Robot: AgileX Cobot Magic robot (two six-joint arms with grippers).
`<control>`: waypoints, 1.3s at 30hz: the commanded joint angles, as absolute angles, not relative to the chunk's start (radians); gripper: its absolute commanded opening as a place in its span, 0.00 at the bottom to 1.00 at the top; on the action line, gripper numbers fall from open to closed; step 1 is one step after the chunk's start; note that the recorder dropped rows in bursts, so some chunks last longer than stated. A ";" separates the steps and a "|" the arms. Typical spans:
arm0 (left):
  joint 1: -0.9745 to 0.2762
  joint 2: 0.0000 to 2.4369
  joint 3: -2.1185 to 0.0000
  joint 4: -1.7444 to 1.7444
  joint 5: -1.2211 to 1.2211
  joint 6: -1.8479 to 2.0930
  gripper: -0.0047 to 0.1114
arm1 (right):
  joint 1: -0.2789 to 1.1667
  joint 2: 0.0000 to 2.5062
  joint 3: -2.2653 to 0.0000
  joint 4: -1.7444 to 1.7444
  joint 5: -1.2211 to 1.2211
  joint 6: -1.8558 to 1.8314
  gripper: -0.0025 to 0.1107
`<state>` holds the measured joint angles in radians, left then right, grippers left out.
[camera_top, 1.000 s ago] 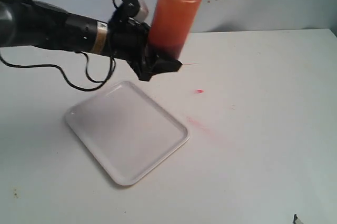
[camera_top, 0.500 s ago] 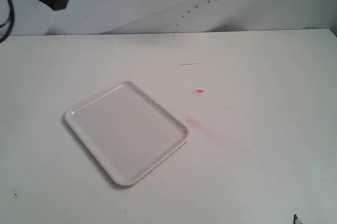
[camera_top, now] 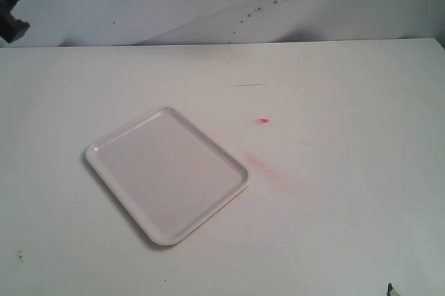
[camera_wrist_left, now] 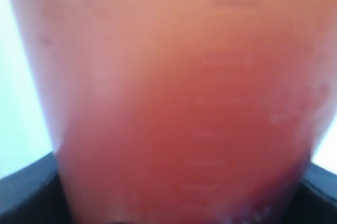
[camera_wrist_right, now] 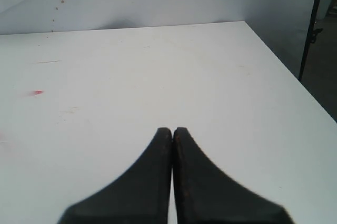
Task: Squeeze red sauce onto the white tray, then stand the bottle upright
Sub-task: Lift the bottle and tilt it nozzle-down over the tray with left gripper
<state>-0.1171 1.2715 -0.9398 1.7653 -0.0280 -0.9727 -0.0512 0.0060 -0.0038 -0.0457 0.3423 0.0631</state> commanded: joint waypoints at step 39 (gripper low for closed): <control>-0.281 1.425 -0.867 1.744 0.311 0.101 0.04 | 0.021 0.000 -0.060 0.336 0.036 0.102 0.02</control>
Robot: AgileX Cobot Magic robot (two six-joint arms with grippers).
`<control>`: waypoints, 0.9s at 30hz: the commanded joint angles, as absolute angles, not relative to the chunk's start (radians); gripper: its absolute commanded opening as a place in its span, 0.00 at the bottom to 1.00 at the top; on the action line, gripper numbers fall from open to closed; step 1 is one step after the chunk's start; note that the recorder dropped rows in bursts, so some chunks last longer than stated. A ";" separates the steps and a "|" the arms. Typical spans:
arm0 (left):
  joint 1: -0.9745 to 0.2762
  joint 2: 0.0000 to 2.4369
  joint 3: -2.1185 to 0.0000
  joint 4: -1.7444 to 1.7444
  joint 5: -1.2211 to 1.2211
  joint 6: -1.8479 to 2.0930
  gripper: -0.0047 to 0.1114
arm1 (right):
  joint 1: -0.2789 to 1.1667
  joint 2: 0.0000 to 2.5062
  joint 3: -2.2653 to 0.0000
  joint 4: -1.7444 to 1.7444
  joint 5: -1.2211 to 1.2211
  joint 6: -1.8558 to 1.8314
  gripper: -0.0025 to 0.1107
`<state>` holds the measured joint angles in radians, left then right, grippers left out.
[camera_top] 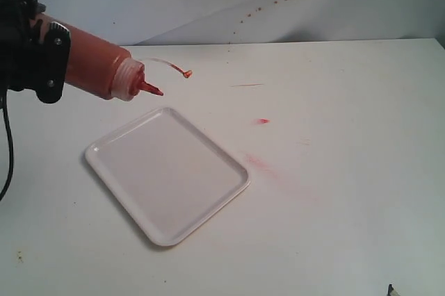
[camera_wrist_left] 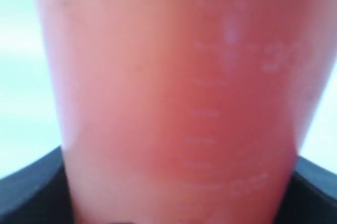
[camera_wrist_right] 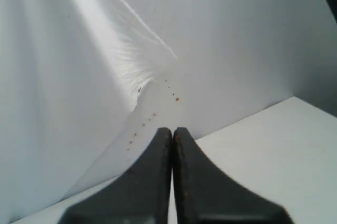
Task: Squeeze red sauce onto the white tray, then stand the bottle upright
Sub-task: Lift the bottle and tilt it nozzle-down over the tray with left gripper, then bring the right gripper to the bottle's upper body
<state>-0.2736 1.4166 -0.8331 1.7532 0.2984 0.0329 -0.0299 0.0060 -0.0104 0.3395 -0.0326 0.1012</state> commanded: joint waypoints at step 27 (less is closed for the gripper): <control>-0.458 1.454 -0.888 1.744 0.401 0.453 0.04 | 0.568 1.373 -1.100 0.095 0.280 -0.344 0.74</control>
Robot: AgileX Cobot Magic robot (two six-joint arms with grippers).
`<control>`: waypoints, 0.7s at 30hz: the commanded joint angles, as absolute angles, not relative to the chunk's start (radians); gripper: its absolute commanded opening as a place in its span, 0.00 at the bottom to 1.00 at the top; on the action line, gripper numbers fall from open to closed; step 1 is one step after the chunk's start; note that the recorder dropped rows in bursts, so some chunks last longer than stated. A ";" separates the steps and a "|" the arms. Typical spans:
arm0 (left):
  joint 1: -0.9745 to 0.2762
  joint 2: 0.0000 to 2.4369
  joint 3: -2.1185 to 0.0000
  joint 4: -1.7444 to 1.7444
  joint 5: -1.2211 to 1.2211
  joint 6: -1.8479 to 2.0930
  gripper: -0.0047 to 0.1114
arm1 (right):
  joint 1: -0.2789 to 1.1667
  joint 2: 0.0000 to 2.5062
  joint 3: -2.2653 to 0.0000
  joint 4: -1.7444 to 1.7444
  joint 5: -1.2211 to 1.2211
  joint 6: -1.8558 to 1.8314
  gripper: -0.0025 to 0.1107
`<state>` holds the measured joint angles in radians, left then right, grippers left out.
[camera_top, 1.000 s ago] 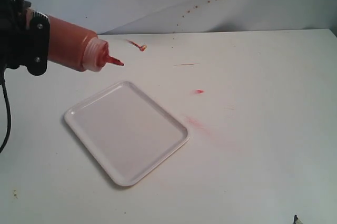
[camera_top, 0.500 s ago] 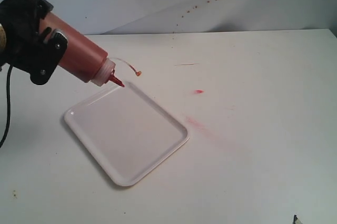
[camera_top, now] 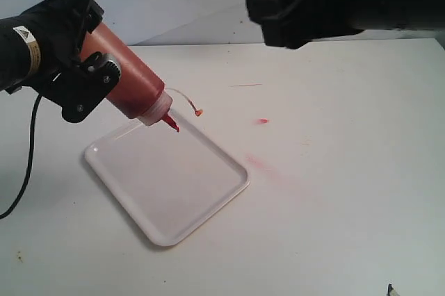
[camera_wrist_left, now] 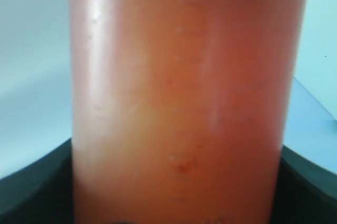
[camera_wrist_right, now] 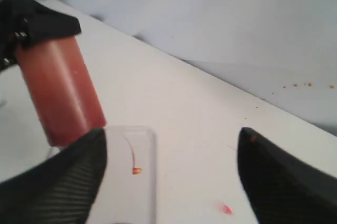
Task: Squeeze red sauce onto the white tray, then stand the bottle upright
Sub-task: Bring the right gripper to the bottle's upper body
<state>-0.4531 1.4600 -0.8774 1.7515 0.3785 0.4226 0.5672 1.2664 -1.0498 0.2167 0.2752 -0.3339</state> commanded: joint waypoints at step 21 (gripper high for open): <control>-0.458 1.454 -0.888 1.744 0.397 0.580 0.04 | 0.629 1.732 -1.187 0.153 0.159 -0.493 0.75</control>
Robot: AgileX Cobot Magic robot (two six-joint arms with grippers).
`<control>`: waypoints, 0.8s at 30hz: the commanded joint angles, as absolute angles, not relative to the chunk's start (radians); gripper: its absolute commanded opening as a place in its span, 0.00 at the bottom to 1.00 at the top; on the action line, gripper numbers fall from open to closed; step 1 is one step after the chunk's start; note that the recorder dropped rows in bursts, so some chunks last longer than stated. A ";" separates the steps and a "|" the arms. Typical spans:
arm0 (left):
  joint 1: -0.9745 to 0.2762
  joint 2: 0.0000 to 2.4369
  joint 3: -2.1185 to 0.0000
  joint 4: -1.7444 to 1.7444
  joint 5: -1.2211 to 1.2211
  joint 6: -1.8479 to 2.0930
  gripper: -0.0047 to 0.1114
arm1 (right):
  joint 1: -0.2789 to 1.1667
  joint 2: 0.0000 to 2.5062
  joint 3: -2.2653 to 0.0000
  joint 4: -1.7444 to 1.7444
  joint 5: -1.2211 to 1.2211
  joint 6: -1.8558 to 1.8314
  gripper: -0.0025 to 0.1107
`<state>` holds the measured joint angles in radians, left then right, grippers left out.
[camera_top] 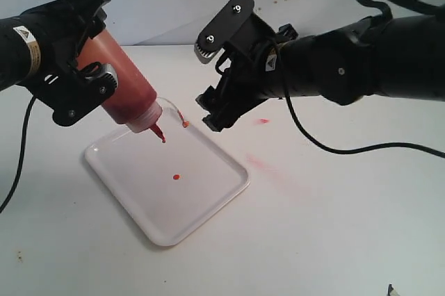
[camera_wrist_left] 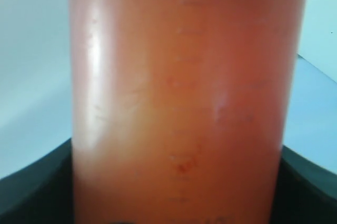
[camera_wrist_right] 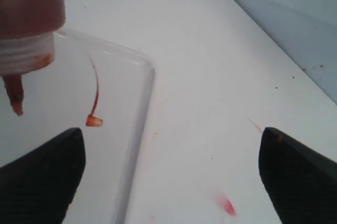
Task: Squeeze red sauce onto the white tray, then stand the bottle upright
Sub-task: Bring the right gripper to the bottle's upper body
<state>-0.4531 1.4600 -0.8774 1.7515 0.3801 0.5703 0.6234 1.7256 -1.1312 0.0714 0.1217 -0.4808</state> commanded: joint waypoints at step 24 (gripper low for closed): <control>-0.458 1.454 -0.888 1.744 0.409 0.580 0.04 | 0.629 1.900 -1.317 1.306 0.426 -1.603 0.74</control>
<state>-0.4531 1.4600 -0.8774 1.7515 0.3822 0.5856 0.6279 1.8769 -1.3111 1.2424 0.4528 -1.5210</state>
